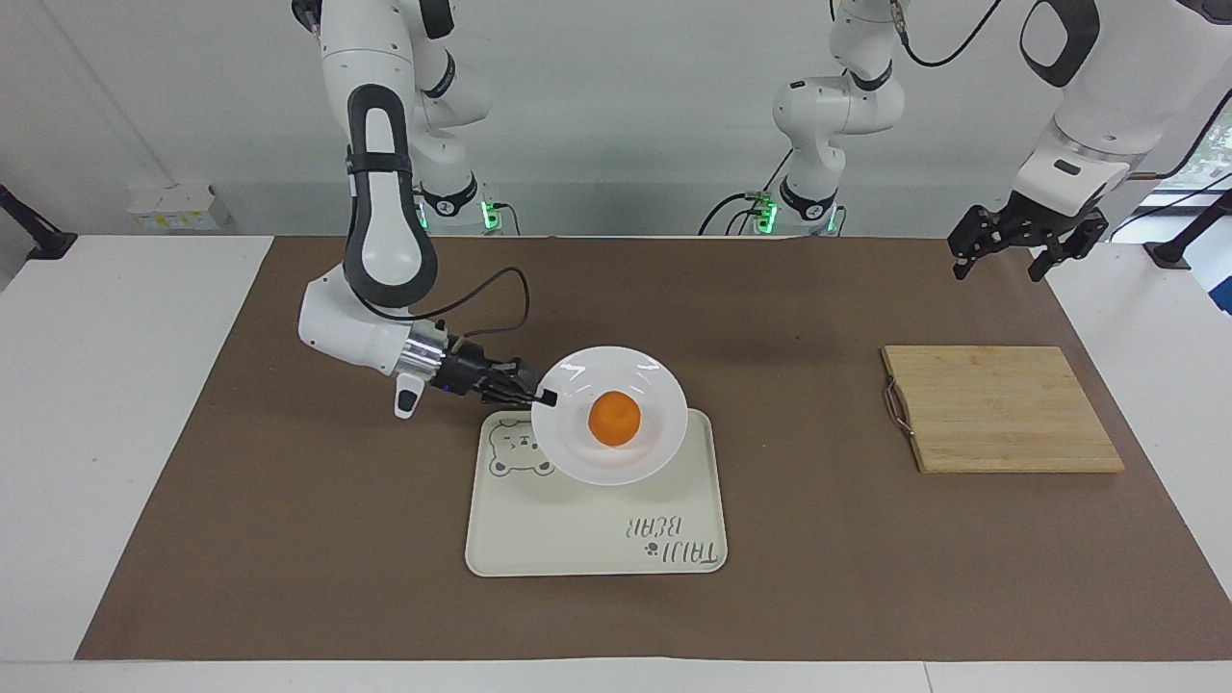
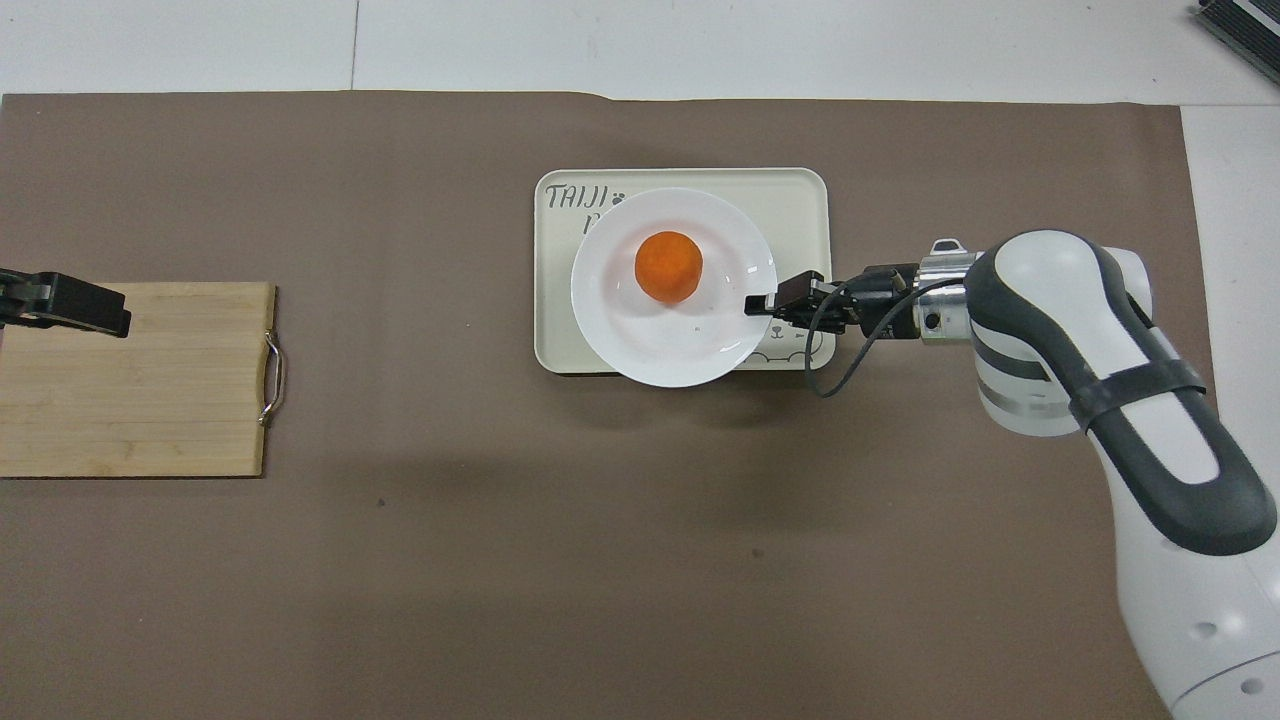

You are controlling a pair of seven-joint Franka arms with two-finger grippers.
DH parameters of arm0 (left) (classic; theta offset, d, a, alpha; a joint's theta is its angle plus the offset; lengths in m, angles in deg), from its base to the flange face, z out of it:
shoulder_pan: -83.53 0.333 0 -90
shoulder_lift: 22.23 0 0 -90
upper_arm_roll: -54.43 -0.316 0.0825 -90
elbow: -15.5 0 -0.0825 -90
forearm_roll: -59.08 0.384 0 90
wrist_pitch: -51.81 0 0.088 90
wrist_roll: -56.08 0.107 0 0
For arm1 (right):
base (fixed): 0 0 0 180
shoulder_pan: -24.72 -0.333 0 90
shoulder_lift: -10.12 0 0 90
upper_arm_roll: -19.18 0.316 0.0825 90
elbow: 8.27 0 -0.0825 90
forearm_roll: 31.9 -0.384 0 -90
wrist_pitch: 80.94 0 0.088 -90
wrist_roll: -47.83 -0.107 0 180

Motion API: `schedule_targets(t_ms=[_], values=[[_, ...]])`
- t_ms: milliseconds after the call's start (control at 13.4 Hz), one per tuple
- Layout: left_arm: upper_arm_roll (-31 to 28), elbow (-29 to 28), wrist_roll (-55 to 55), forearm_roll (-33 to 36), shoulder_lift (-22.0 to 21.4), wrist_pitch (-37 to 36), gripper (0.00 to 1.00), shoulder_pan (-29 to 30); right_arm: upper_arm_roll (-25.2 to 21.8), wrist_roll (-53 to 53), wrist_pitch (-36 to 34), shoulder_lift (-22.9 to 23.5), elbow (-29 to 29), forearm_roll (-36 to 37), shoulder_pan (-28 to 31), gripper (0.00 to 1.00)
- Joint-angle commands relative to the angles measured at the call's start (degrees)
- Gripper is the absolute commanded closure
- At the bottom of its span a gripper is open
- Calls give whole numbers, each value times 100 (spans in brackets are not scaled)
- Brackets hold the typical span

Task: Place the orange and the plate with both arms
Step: 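Slide the plate with the right gripper onto the bear tray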

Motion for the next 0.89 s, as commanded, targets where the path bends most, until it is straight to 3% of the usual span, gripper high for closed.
schedule_targets(t_ms=[0, 149, 373, 820], values=[[33, -3, 27, -43, -40, -40, 0, 63, 35, -131, -188, 961, 1093, 87, 231, 100], [33, -3, 27, -43, -40, -40, 0, 63, 44, -132, -109, 1226, 1315, 70, 231, 100], [33, -3, 27, -43, -40, -40, 0, 63, 53, -114, -74, 1254, 1298, 87, 152, 100], [33, -3, 27, -43, -40, -40, 0, 54, 44, 317, -82, 1201, 868, 105, 64, 100]])
